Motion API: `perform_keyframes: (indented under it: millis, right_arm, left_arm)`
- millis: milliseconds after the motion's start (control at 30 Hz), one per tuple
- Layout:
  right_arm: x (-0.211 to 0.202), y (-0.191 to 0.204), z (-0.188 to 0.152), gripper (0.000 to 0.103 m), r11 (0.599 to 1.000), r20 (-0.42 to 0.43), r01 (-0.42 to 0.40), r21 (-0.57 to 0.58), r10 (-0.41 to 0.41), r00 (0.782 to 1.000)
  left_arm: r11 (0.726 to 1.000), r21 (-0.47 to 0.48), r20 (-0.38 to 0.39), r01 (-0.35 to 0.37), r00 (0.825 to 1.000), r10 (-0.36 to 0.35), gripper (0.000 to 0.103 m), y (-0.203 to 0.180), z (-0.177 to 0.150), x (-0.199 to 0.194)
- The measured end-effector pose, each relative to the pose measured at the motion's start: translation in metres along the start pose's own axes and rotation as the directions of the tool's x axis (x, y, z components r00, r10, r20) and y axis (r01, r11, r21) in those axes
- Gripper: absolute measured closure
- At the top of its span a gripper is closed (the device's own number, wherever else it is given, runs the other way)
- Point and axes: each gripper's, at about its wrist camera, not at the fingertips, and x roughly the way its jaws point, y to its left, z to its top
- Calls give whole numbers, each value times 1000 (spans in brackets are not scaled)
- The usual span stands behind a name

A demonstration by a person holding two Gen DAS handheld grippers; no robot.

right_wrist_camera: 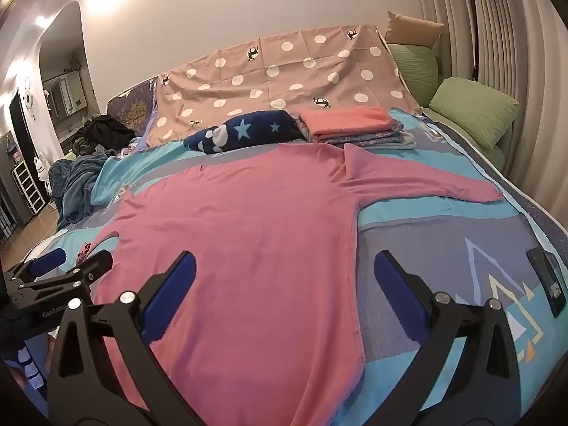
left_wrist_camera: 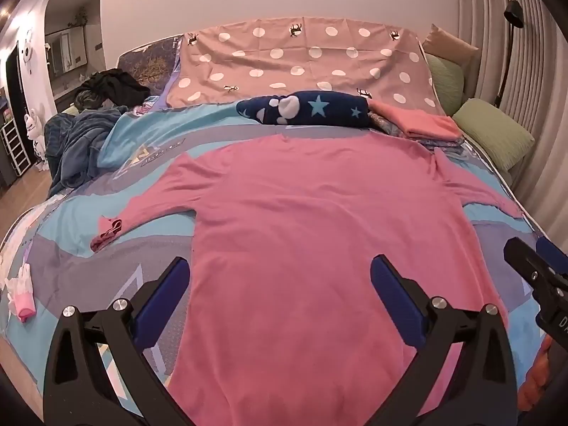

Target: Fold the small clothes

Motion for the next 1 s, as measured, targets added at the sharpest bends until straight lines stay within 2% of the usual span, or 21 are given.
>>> perform_keyframes:
  millis: [133, 167, 267, 433, 667, 1000]
  right_arm:
    - [-2, 1, 0, 2, 1000, -1, 1, 0, -1, 1000]
    - [-2, 1, 0, 2, 1000, -1, 2, -1, -2, 1000]
    - [-2, 2, -1, 2, 1000, -3, 4, -4, -4, 1000]
    - [-1, 8, -4, 2, 1000, -4, 4, -11, -4, 1000]
    - [6, 18, -7, 2, 998, -88, -45, -36, 42, 995]
    - [19, 31, -18, 2, 997, -149, -45, -63, 35, 988]
  left_arm:
    - [1000, 11, -27, -6, 1000, 6, 1, -5, 2, 6]
    - [1000, 7, -4, 1, 1000, -1, 1, -4, -2, 2]
    - [1000, -5, -32, 20, 999, -20, 1, -2, -3, 8]
    - [1000, -7, -33, 29, 999, -29, 1, -2, -10, 7]
    - [1000, -14, -48, 11, 999, -12, 1, 5, -10, 11]
    - [999, -53, -62, -4, 998, 0, 1, 21, -13, 16]
